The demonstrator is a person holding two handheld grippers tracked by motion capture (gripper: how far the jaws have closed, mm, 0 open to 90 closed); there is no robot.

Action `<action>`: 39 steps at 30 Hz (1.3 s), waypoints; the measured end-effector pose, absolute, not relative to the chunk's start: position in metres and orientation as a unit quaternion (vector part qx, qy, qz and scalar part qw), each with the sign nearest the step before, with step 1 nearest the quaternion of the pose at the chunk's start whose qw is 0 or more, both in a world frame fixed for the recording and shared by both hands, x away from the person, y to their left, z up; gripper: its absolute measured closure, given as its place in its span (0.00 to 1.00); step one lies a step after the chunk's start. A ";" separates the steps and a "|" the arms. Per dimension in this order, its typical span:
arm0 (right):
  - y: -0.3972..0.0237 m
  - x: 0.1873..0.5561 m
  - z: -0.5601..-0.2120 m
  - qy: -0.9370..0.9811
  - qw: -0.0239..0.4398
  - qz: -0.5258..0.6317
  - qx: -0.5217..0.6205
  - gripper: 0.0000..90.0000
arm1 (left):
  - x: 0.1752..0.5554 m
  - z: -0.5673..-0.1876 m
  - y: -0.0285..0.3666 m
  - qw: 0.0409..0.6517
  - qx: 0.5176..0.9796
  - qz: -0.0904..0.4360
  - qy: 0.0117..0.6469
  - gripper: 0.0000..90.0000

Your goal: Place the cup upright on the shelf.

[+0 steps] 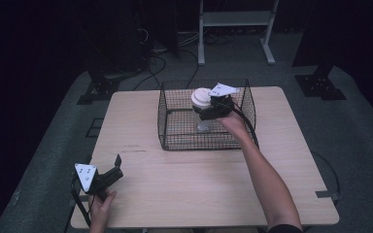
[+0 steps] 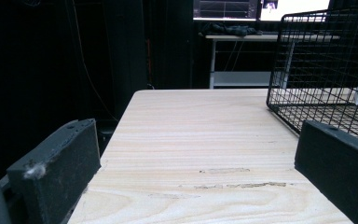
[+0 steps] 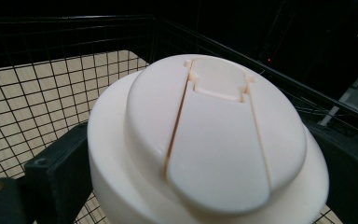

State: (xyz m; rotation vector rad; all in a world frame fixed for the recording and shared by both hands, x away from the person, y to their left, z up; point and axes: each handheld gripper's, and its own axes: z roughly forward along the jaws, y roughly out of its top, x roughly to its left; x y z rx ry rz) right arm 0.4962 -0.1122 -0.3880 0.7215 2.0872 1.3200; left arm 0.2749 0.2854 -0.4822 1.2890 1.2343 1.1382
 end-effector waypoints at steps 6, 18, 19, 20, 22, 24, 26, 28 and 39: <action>-0.113 0.496 -0.388 0.779 0.280 0.492 0.271 0.04 | 0.275 -0.482 0.286 0.491 0.530 0.468 0.509 0.00; -0.112 0.498 -0.387 0.776 0.269 0.499 0.278 0.03 | 0.276 -0.482 0.285 0.490 0.531 0.469 0.509 0.00; -0.113 0.498 -0.386 0.773 0.268 0.504 0.278 0.03 | 0.275 -0.482 0.285 0.489 0.531 0.469 0.508 0.00; -0.113 0.497 -0.385 0.771 0.271 0.504 0.279 0.03 | 0.275 -0.482 0.285 0.489 0.532 0.469 0.508 0.00; -0.113 0.497 -0.383 0.770 0.273 0.505 0.277 0.03 | 0.276 -0.482 0.285 0.489 0.532 0.469 0.508 0.00; -0.113 0.496 -0.381 0.770 0.277 0.506 0.274 0.03 | 0.276 -0.482 0.285 0.489 0.532 0.468 0.508 0.00; -0.113 0.495 -0.378 0.767 0.278 0.508 0.275 0.03 | 0.276 -0.482 0.285 0.490 0.531 0.468 0.508 0.00; -0.113 0.494 -0.375 0.766 0.280 0.511 0.272 0.03 | 0.276 -0.482 0.285 0.490 0.531 0.469 0.508 0.00; -0.123 0.480 -0.351 0.751 0.295 0.529 0.263 0.03 | 0.275 -0.482 0.285 0.489 0.532 0.469 0.507 0.00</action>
